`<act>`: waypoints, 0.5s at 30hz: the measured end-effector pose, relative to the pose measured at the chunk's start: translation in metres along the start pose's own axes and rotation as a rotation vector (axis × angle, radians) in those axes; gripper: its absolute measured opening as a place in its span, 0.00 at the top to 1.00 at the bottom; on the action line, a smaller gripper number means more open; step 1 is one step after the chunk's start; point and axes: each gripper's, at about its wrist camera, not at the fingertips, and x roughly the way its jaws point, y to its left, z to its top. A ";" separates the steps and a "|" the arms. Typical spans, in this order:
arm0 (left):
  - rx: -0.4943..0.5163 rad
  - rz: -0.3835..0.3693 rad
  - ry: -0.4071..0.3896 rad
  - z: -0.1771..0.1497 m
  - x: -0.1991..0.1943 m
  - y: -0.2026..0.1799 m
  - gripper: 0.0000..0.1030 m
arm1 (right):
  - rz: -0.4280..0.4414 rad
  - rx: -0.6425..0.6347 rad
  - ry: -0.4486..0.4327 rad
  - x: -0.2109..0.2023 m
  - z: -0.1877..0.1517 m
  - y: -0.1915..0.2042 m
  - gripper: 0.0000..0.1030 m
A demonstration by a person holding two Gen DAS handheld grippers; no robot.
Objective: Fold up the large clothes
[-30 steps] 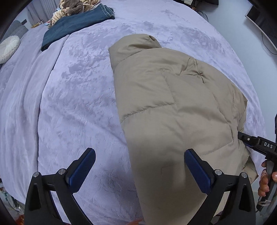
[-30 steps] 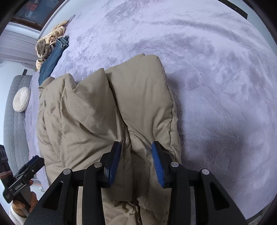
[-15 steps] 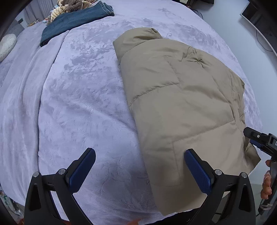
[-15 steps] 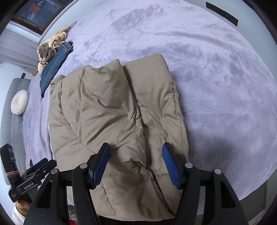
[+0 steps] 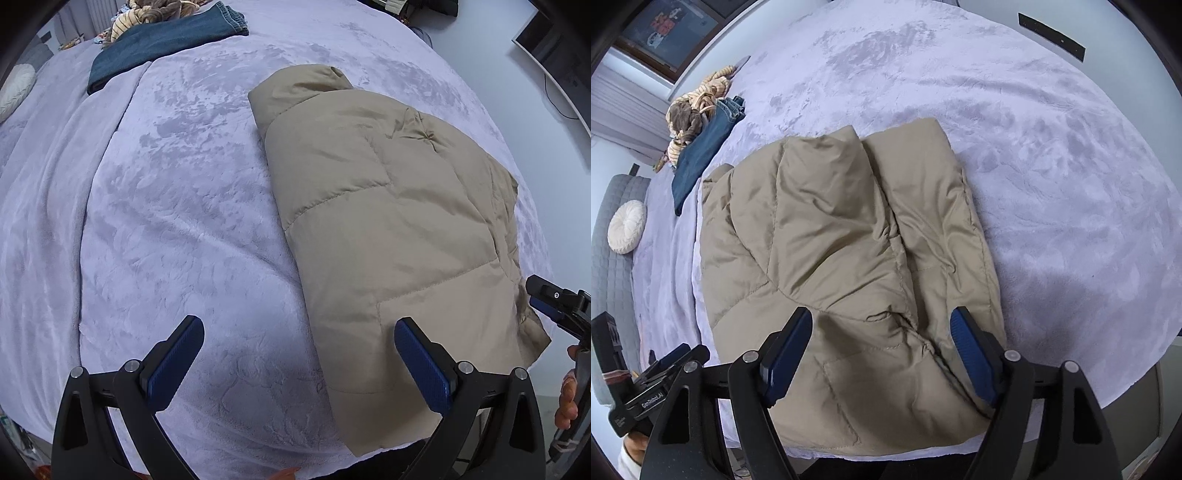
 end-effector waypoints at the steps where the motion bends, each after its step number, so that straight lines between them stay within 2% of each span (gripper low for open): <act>1: -0.005 0.002 0.000 0.003 0.001 -0.001 0.00 | 0.001 -0.007 0.003 0.000 0.005 -0.002 0.22; 4: -0.028 0.013 0.005 0.012 0.002 -0.004 0.00 | 0.009 -0.032 0.033 0.003 0.021 -0.008 0.22; 10: -0.120 -0.041 0.003 0.027 0.007 -0.005 0.00 | 0.037 -0.071 0.085 0.013 0.053 -0.023 0.22; 15: -0.190 -0.078 0.021 0.035 0.028 0.002 0.00 | 0.059 -0.060 0.120 0.024 0.071 -0.043 0.22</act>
